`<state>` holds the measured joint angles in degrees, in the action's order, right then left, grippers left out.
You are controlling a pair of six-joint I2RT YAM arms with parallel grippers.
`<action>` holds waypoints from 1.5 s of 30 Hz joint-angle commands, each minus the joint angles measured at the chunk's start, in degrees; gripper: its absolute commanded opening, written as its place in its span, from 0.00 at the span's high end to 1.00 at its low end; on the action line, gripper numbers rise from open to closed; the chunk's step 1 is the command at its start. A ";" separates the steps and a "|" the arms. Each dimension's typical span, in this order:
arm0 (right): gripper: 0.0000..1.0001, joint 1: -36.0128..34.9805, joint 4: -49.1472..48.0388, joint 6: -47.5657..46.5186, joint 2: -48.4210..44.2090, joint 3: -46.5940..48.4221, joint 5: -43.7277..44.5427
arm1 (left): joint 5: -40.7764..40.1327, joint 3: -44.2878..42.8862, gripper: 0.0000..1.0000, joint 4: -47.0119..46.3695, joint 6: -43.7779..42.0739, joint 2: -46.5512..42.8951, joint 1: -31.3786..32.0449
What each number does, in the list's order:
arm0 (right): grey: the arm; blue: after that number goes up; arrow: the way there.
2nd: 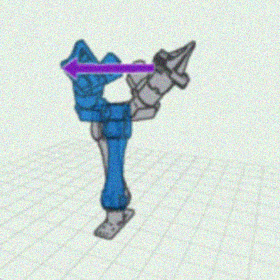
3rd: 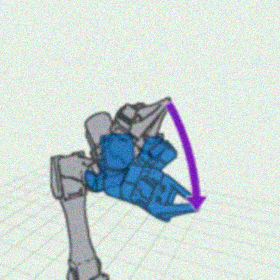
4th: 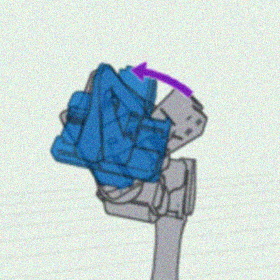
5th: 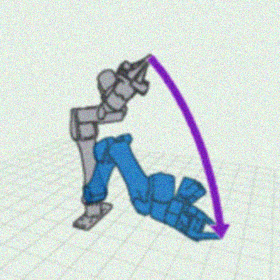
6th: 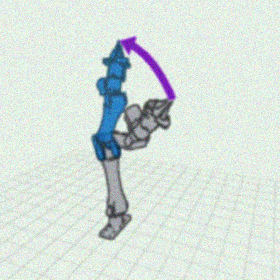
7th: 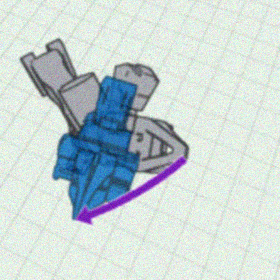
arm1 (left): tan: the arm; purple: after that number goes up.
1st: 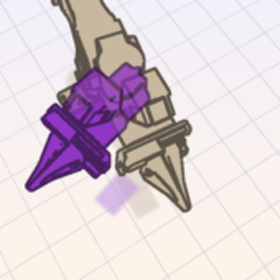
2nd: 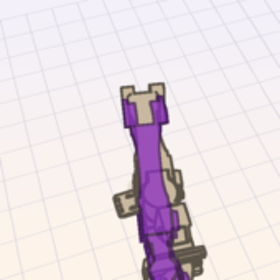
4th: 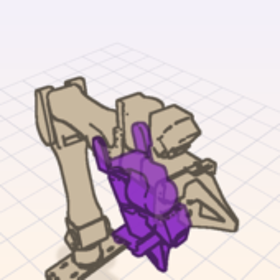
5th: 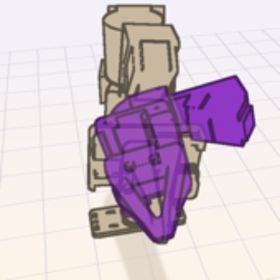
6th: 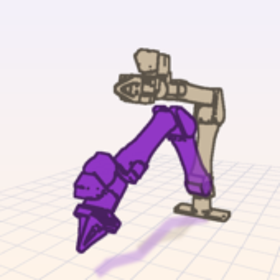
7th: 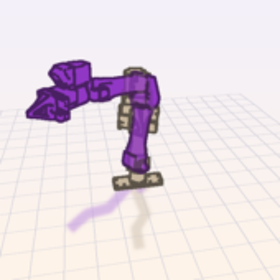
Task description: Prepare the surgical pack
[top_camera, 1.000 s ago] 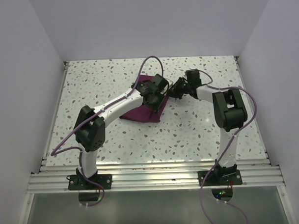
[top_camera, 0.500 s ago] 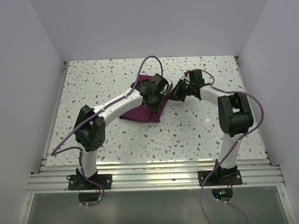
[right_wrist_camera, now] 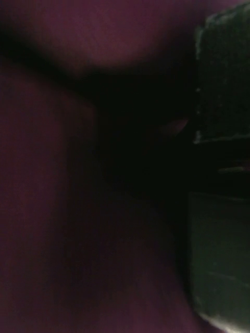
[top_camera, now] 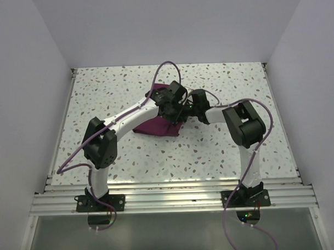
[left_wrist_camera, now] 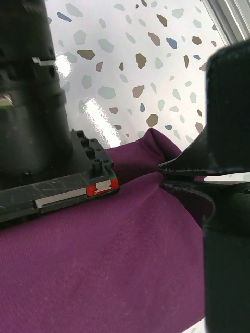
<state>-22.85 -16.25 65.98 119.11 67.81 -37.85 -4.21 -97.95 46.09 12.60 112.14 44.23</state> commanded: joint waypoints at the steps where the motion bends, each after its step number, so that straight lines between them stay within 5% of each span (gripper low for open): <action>1: 1.00 -0.97 -19.50 11.80 3.32 -3.03 -1.09 | 2.71 -3.56 1.00 -1.44 1.02 -1.57 0.07; 7: 1.00 1.57 -21.75 13.23 2.37 -6.90 0.14 | 2.89 -1.99 1.00 -1.35 1.29 -1.48 0.24; 12: 1.00 6.93 14.76 -9.75 -6.59 -1.39 5.13 | 3.94 1.62 0.92 -3.10 1.29 -2.71 0.16; 19: 1.00 11.25 32.77 -22.90 -12.67 5.40 8.22 | 7.18 4.53 0.91 -6.27 1.38 -2.81 0.07; 23: 1.00 11.25 33.22 -24.58 -12.50 8.82 7.97 | 11.84 4.87 0.73 -8.37 0.59 -2.89 -0.02; 26: 1.00 11.25 31.55 -23.53 -9.35 14.17 4.64 | 16.41 5.75 0.50 -10.57 0.58 -3.94 -0.63; 29: 1.00 11.25 30.23 -22.30 -6.27 19.70 1.29 | 20.02 8.82 0.45 -14.61 2.77 -7.45 -3.00; 37: 1.00 11.25 26.72 -17.38 5.15 30.97 -5.39 | 28.19 14.11 0.67 -22.78 6.12 -8.35 -11.18; 45: 1.00 12.13 19.34 -13.77 9.12 26.15 -8.91 | 36.28 16.64 0.85 -33.06 10.07 -2.72 -10.66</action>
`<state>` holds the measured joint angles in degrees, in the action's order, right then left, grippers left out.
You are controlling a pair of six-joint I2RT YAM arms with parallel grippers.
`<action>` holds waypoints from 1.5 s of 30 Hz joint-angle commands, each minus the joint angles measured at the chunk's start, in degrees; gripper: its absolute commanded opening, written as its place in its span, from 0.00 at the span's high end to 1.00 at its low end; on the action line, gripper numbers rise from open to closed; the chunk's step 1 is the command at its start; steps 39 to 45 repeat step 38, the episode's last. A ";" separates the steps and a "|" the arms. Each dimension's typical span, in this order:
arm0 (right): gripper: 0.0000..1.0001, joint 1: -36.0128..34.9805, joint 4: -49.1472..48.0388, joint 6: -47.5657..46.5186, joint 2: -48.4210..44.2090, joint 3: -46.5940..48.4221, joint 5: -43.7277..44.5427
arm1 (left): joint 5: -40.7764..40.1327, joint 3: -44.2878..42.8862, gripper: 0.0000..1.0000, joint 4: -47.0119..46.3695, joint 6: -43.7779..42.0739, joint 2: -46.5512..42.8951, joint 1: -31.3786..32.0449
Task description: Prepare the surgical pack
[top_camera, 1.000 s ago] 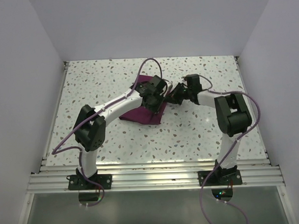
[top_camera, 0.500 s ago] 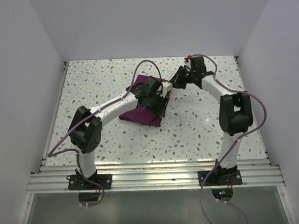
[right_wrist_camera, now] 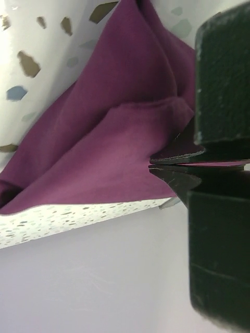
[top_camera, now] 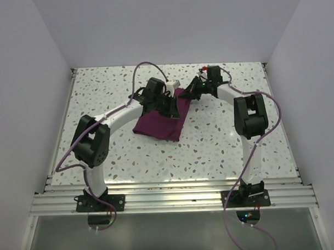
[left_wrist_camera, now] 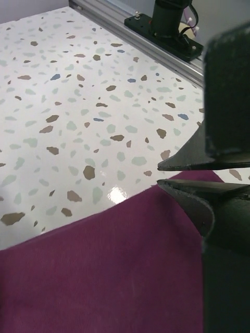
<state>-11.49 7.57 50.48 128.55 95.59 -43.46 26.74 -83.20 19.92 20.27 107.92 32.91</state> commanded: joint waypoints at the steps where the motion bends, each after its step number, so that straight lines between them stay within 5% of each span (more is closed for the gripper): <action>1: 1.00 1.37 -5.11 1.64 -0.15 -3.55 -3.56 | 5.51 2.68 0.86 -7.44 2.75 1.59 0.93; 12: 1.00 2.61 0.06 -1.08 0.21 -1.03 -2.33 | 2.89 11.75 0.93 -6.40 2.06 0.46 1.81; 19: 1.00 2.17 22.71 -13.62 -12.17 1.45 4.25 | -4.33 11.91 0.60 -2.08 2.22 -14.74 1.72; 22: 0.95 1.82 28.88 -20.04 -20.60 -4.06 10.40 | -5.21 15.25 0.36 -2.87 5.55 -21.68 1.72; 23: 0.93 1.73 31.25 -21.11 -23.06 -6.45 11.46 | -5.73 17.96 0.31 -3.83 6.61 -24.57 1.64; 24: 0.89 1.64 31.97 -21.82 -26.91 -11.60 14.17 | -5.74 19.38 0.01 -4.19 7.58 -25.82 1.64; 27: 0.54 1.64 33.74 -25.24 -32.56 -21.54 19.27 | -5.91 26.05 0.00 -6.90 12.57 -30.74 1.55; 28: 0.25 1.56 34.08 -26.21 -36.14 -23.50 20.25 | -5.91 30.07 0.00 -8.13 13.99 -33.71 1.63; 30: 0.01 1.64 34.09 -27.01 -38.89 -27.80 20.87 | -5.56 34.05 0.00 -12.70 18.63 -36.97 1.46; 38: 0.01 1.55 25.14 -27.63 -50.66 -38.27 15.34 | -8.63 52.25 0.00 -27.56 32.63 -53.41 1.11; 45: 0.01 1.55 25.14 -27.63 -50.66 -38.27 15.34 | -8.63 52.25 0.00 -27.56 32.63 -53.41 1.11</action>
